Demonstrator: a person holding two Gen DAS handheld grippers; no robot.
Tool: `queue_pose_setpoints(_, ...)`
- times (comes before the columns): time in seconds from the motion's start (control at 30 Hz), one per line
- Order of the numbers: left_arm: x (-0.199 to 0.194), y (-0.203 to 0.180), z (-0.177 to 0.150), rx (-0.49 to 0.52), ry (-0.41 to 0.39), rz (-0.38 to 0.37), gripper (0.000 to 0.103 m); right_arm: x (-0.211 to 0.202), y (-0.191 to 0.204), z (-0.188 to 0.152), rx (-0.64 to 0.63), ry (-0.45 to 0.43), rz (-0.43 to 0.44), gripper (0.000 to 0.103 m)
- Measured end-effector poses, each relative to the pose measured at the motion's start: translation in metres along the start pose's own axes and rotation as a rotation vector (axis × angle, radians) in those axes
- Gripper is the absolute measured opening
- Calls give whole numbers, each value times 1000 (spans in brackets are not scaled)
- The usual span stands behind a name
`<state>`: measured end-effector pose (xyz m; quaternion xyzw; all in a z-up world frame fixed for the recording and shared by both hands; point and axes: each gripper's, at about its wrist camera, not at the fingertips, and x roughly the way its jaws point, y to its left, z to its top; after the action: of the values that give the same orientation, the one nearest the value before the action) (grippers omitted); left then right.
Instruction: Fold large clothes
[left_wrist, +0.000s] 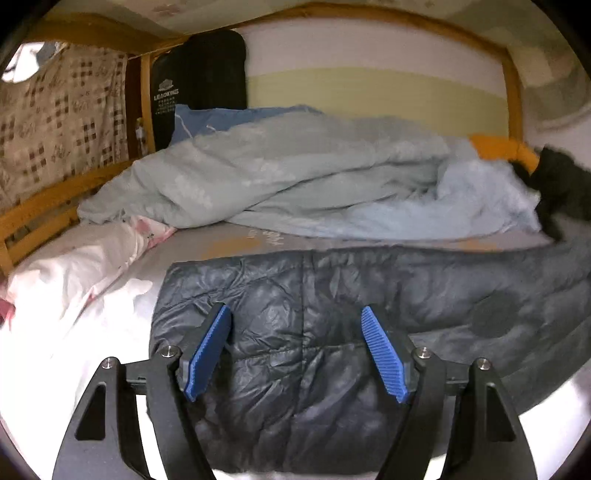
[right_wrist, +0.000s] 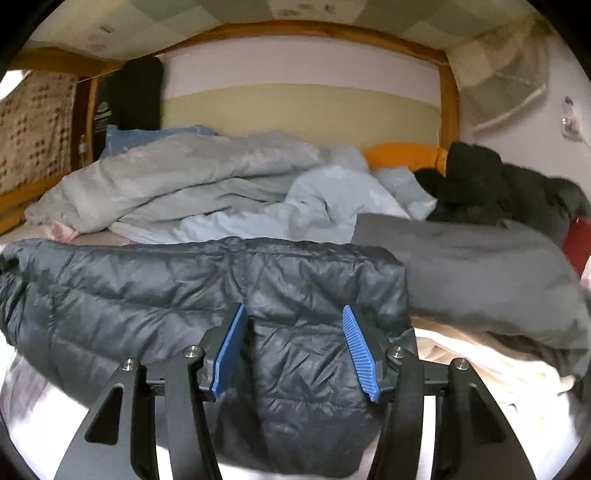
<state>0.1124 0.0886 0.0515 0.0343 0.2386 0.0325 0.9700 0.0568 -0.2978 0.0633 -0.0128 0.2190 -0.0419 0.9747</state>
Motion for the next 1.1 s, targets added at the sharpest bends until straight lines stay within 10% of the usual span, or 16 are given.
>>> queue_pose_setpoints(0.8, 109, -10, -8, 106, 124, 45, 73, 124, 11, -8, -71, 254, -45, 61)
queue_pose_setpoints(1.1, -13, -29, 32, 73, -82, -219, 77, 25, 33, 24, -21, -37, 14, 62)
